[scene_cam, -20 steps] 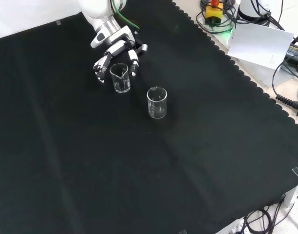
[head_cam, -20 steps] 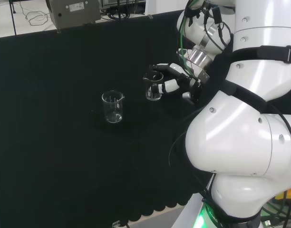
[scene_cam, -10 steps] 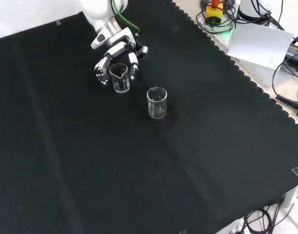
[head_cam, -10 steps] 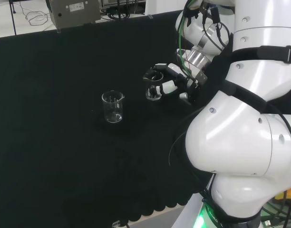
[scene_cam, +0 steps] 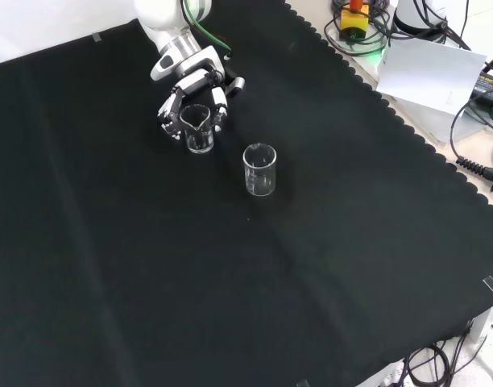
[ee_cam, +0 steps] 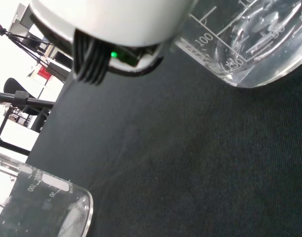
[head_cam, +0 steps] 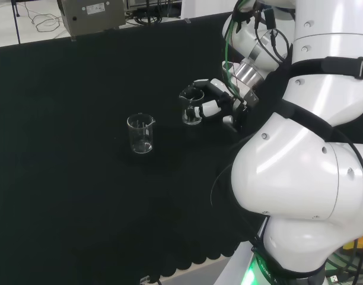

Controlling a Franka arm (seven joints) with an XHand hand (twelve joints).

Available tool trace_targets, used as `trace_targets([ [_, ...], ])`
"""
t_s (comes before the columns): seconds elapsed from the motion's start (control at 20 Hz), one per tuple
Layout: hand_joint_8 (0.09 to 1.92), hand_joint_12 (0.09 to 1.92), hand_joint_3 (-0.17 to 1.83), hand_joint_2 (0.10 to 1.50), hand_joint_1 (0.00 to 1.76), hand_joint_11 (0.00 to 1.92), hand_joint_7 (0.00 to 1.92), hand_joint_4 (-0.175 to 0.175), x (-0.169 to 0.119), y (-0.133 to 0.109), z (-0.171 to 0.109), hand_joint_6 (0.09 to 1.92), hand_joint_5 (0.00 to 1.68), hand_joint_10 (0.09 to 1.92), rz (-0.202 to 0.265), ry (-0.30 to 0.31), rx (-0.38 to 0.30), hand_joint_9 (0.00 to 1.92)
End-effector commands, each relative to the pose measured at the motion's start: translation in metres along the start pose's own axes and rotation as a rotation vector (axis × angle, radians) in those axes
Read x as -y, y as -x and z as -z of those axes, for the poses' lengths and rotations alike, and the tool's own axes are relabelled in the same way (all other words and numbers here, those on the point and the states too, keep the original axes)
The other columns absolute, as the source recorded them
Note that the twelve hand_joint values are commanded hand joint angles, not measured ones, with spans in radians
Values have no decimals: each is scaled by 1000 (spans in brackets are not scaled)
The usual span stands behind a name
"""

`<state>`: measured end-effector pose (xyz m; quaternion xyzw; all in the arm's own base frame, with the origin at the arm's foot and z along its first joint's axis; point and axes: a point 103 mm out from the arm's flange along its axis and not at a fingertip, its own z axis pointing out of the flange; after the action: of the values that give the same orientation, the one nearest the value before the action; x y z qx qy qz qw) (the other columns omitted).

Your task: Pick up the beaker on the right.

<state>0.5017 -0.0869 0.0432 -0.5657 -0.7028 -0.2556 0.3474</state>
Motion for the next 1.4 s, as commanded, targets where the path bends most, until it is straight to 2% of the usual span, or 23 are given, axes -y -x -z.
trace_targets([
  [0.05, 707, 1309, 691, 503, 1100, 341, 609, -28, -14, -21, -35, 926, 785, 569, 7, -18, 22, 775],
  [0.2, 702, 1298, 713, 527, 1181, 392, 667, -27, -9, -8, -17, 906, 861, 557, -11, -7, -8, 835],
  [0.25, 712, 1290, 670, 601, 1190, 438, 769, -74, -6, -5, -9, 868, 977, 558, -27, 14, -4, 904],
  [0.3, 695, 1259, 616, 666, 1220, 526, 953, -36, -4, -3, -3, 854, 1064, 574, -39, 31, -7, 1017],
  [0.35, 691, 1198, 643, 654, 1300, 672, 1106, -73, -3, -3, 2, 847, 1111, 558, -46, 56, -14, 1173],
  [0.4, 710, 1118, 577, 693, 1354, 816, 1155, -116, -3, -2, 8, 805, 1142, 585, -47, 73, -25, 1242],
  [0.45, 717, 1032, 519, 725, 1385, 931, 1173, -145, -3, -5, 13, 766, 1162, 614, -45, 103, -10, 1274],
  [0.55, 719, 945, 462, 756, 1409, 1037, 1182, -169, -3, -10, 33, 727, 1179, 642, -28, 153, 2, 1295],
  [0.6, 678, 893, 485, 731, 1417, 1100, 1213, -173, -3, -18, 46, 669, 1217, 567, -12, 166, 36, 1346],
  [0.7, 573, 789, 529, 678, 1428, 1204, 1281, -175, -1, -25, 63, 521, 1305, 352, 5, 175, 62, 1469],
  [0.8, 509, 726, 564, 643, 1433, 1266, 1320, -175, 0, -33, 74, 419, 1365, 167, 28, 162, 88, 1571],
  [0.9, 454, 700, 583, 625, 1436, 1294, 1347, -175, 2, -42, 78, 366, 1395, 90, 49, 143, 135, 1616],
  [1.15, 365, 685, 604, 606, 1438, 1320, 1389, -175, 8, -61, 83, 326, 1420, 87, 116, 87, 234, 1644],
  [1.4, 289, 669, 613, 597, 1439, 1339, 1426, -175, 18, -69, 81, 298, 1436, 87, 103, 35, 279, 1649],
])
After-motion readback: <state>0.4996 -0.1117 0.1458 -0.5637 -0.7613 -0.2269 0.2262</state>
